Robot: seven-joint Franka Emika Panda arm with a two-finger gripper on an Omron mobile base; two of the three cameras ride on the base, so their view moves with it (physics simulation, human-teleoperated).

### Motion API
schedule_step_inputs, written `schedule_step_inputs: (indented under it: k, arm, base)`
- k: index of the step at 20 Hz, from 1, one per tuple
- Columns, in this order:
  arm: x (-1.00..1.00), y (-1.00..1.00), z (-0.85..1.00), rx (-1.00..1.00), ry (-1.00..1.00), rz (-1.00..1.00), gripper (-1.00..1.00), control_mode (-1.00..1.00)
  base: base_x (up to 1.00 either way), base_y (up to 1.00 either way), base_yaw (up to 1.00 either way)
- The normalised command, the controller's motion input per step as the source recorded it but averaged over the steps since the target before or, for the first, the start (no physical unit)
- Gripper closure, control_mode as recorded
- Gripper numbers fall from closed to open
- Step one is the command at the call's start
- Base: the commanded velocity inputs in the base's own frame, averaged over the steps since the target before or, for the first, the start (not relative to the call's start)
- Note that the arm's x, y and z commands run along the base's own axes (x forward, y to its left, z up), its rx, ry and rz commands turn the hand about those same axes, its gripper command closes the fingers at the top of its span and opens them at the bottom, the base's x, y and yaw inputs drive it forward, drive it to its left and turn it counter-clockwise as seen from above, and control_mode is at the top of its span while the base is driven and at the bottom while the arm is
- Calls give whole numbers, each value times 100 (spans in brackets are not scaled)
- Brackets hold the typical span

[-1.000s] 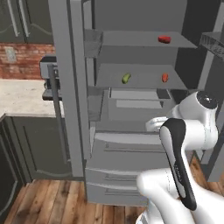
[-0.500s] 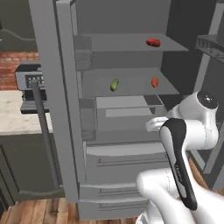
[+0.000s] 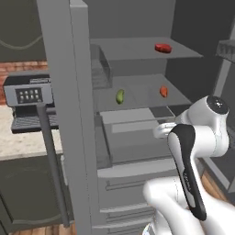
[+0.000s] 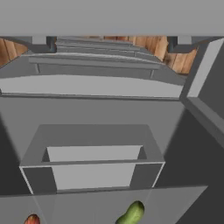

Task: Gather the cucumber and sweet potato from the fridge and place them on a tray on the dining counter. Then gather the steak and chicken drumstick from the fridge and place them on the other tray.

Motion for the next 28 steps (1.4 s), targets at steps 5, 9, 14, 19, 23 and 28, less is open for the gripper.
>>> schedule_step_inputs:
  k: [5,9,14,19,23,28]
  arm:
    - [0,0,0,0,0,0,-100,100]
    - [0,0,0,0,0,0,-100,100]
    - [0,0,0,0,0,0,-100,100]
    - [0,0,0,0,0,0,-100,100]
    - [0,0,0,0,0,0,-100,100]
    - [0,0,0,0,0,0,-100,100]
  base:
    - [30,28,-7]
    - [17,16,0]
    - [26,10,8]
    - [25,3,14]
    - [16,0,15]
    - [15,0,7]
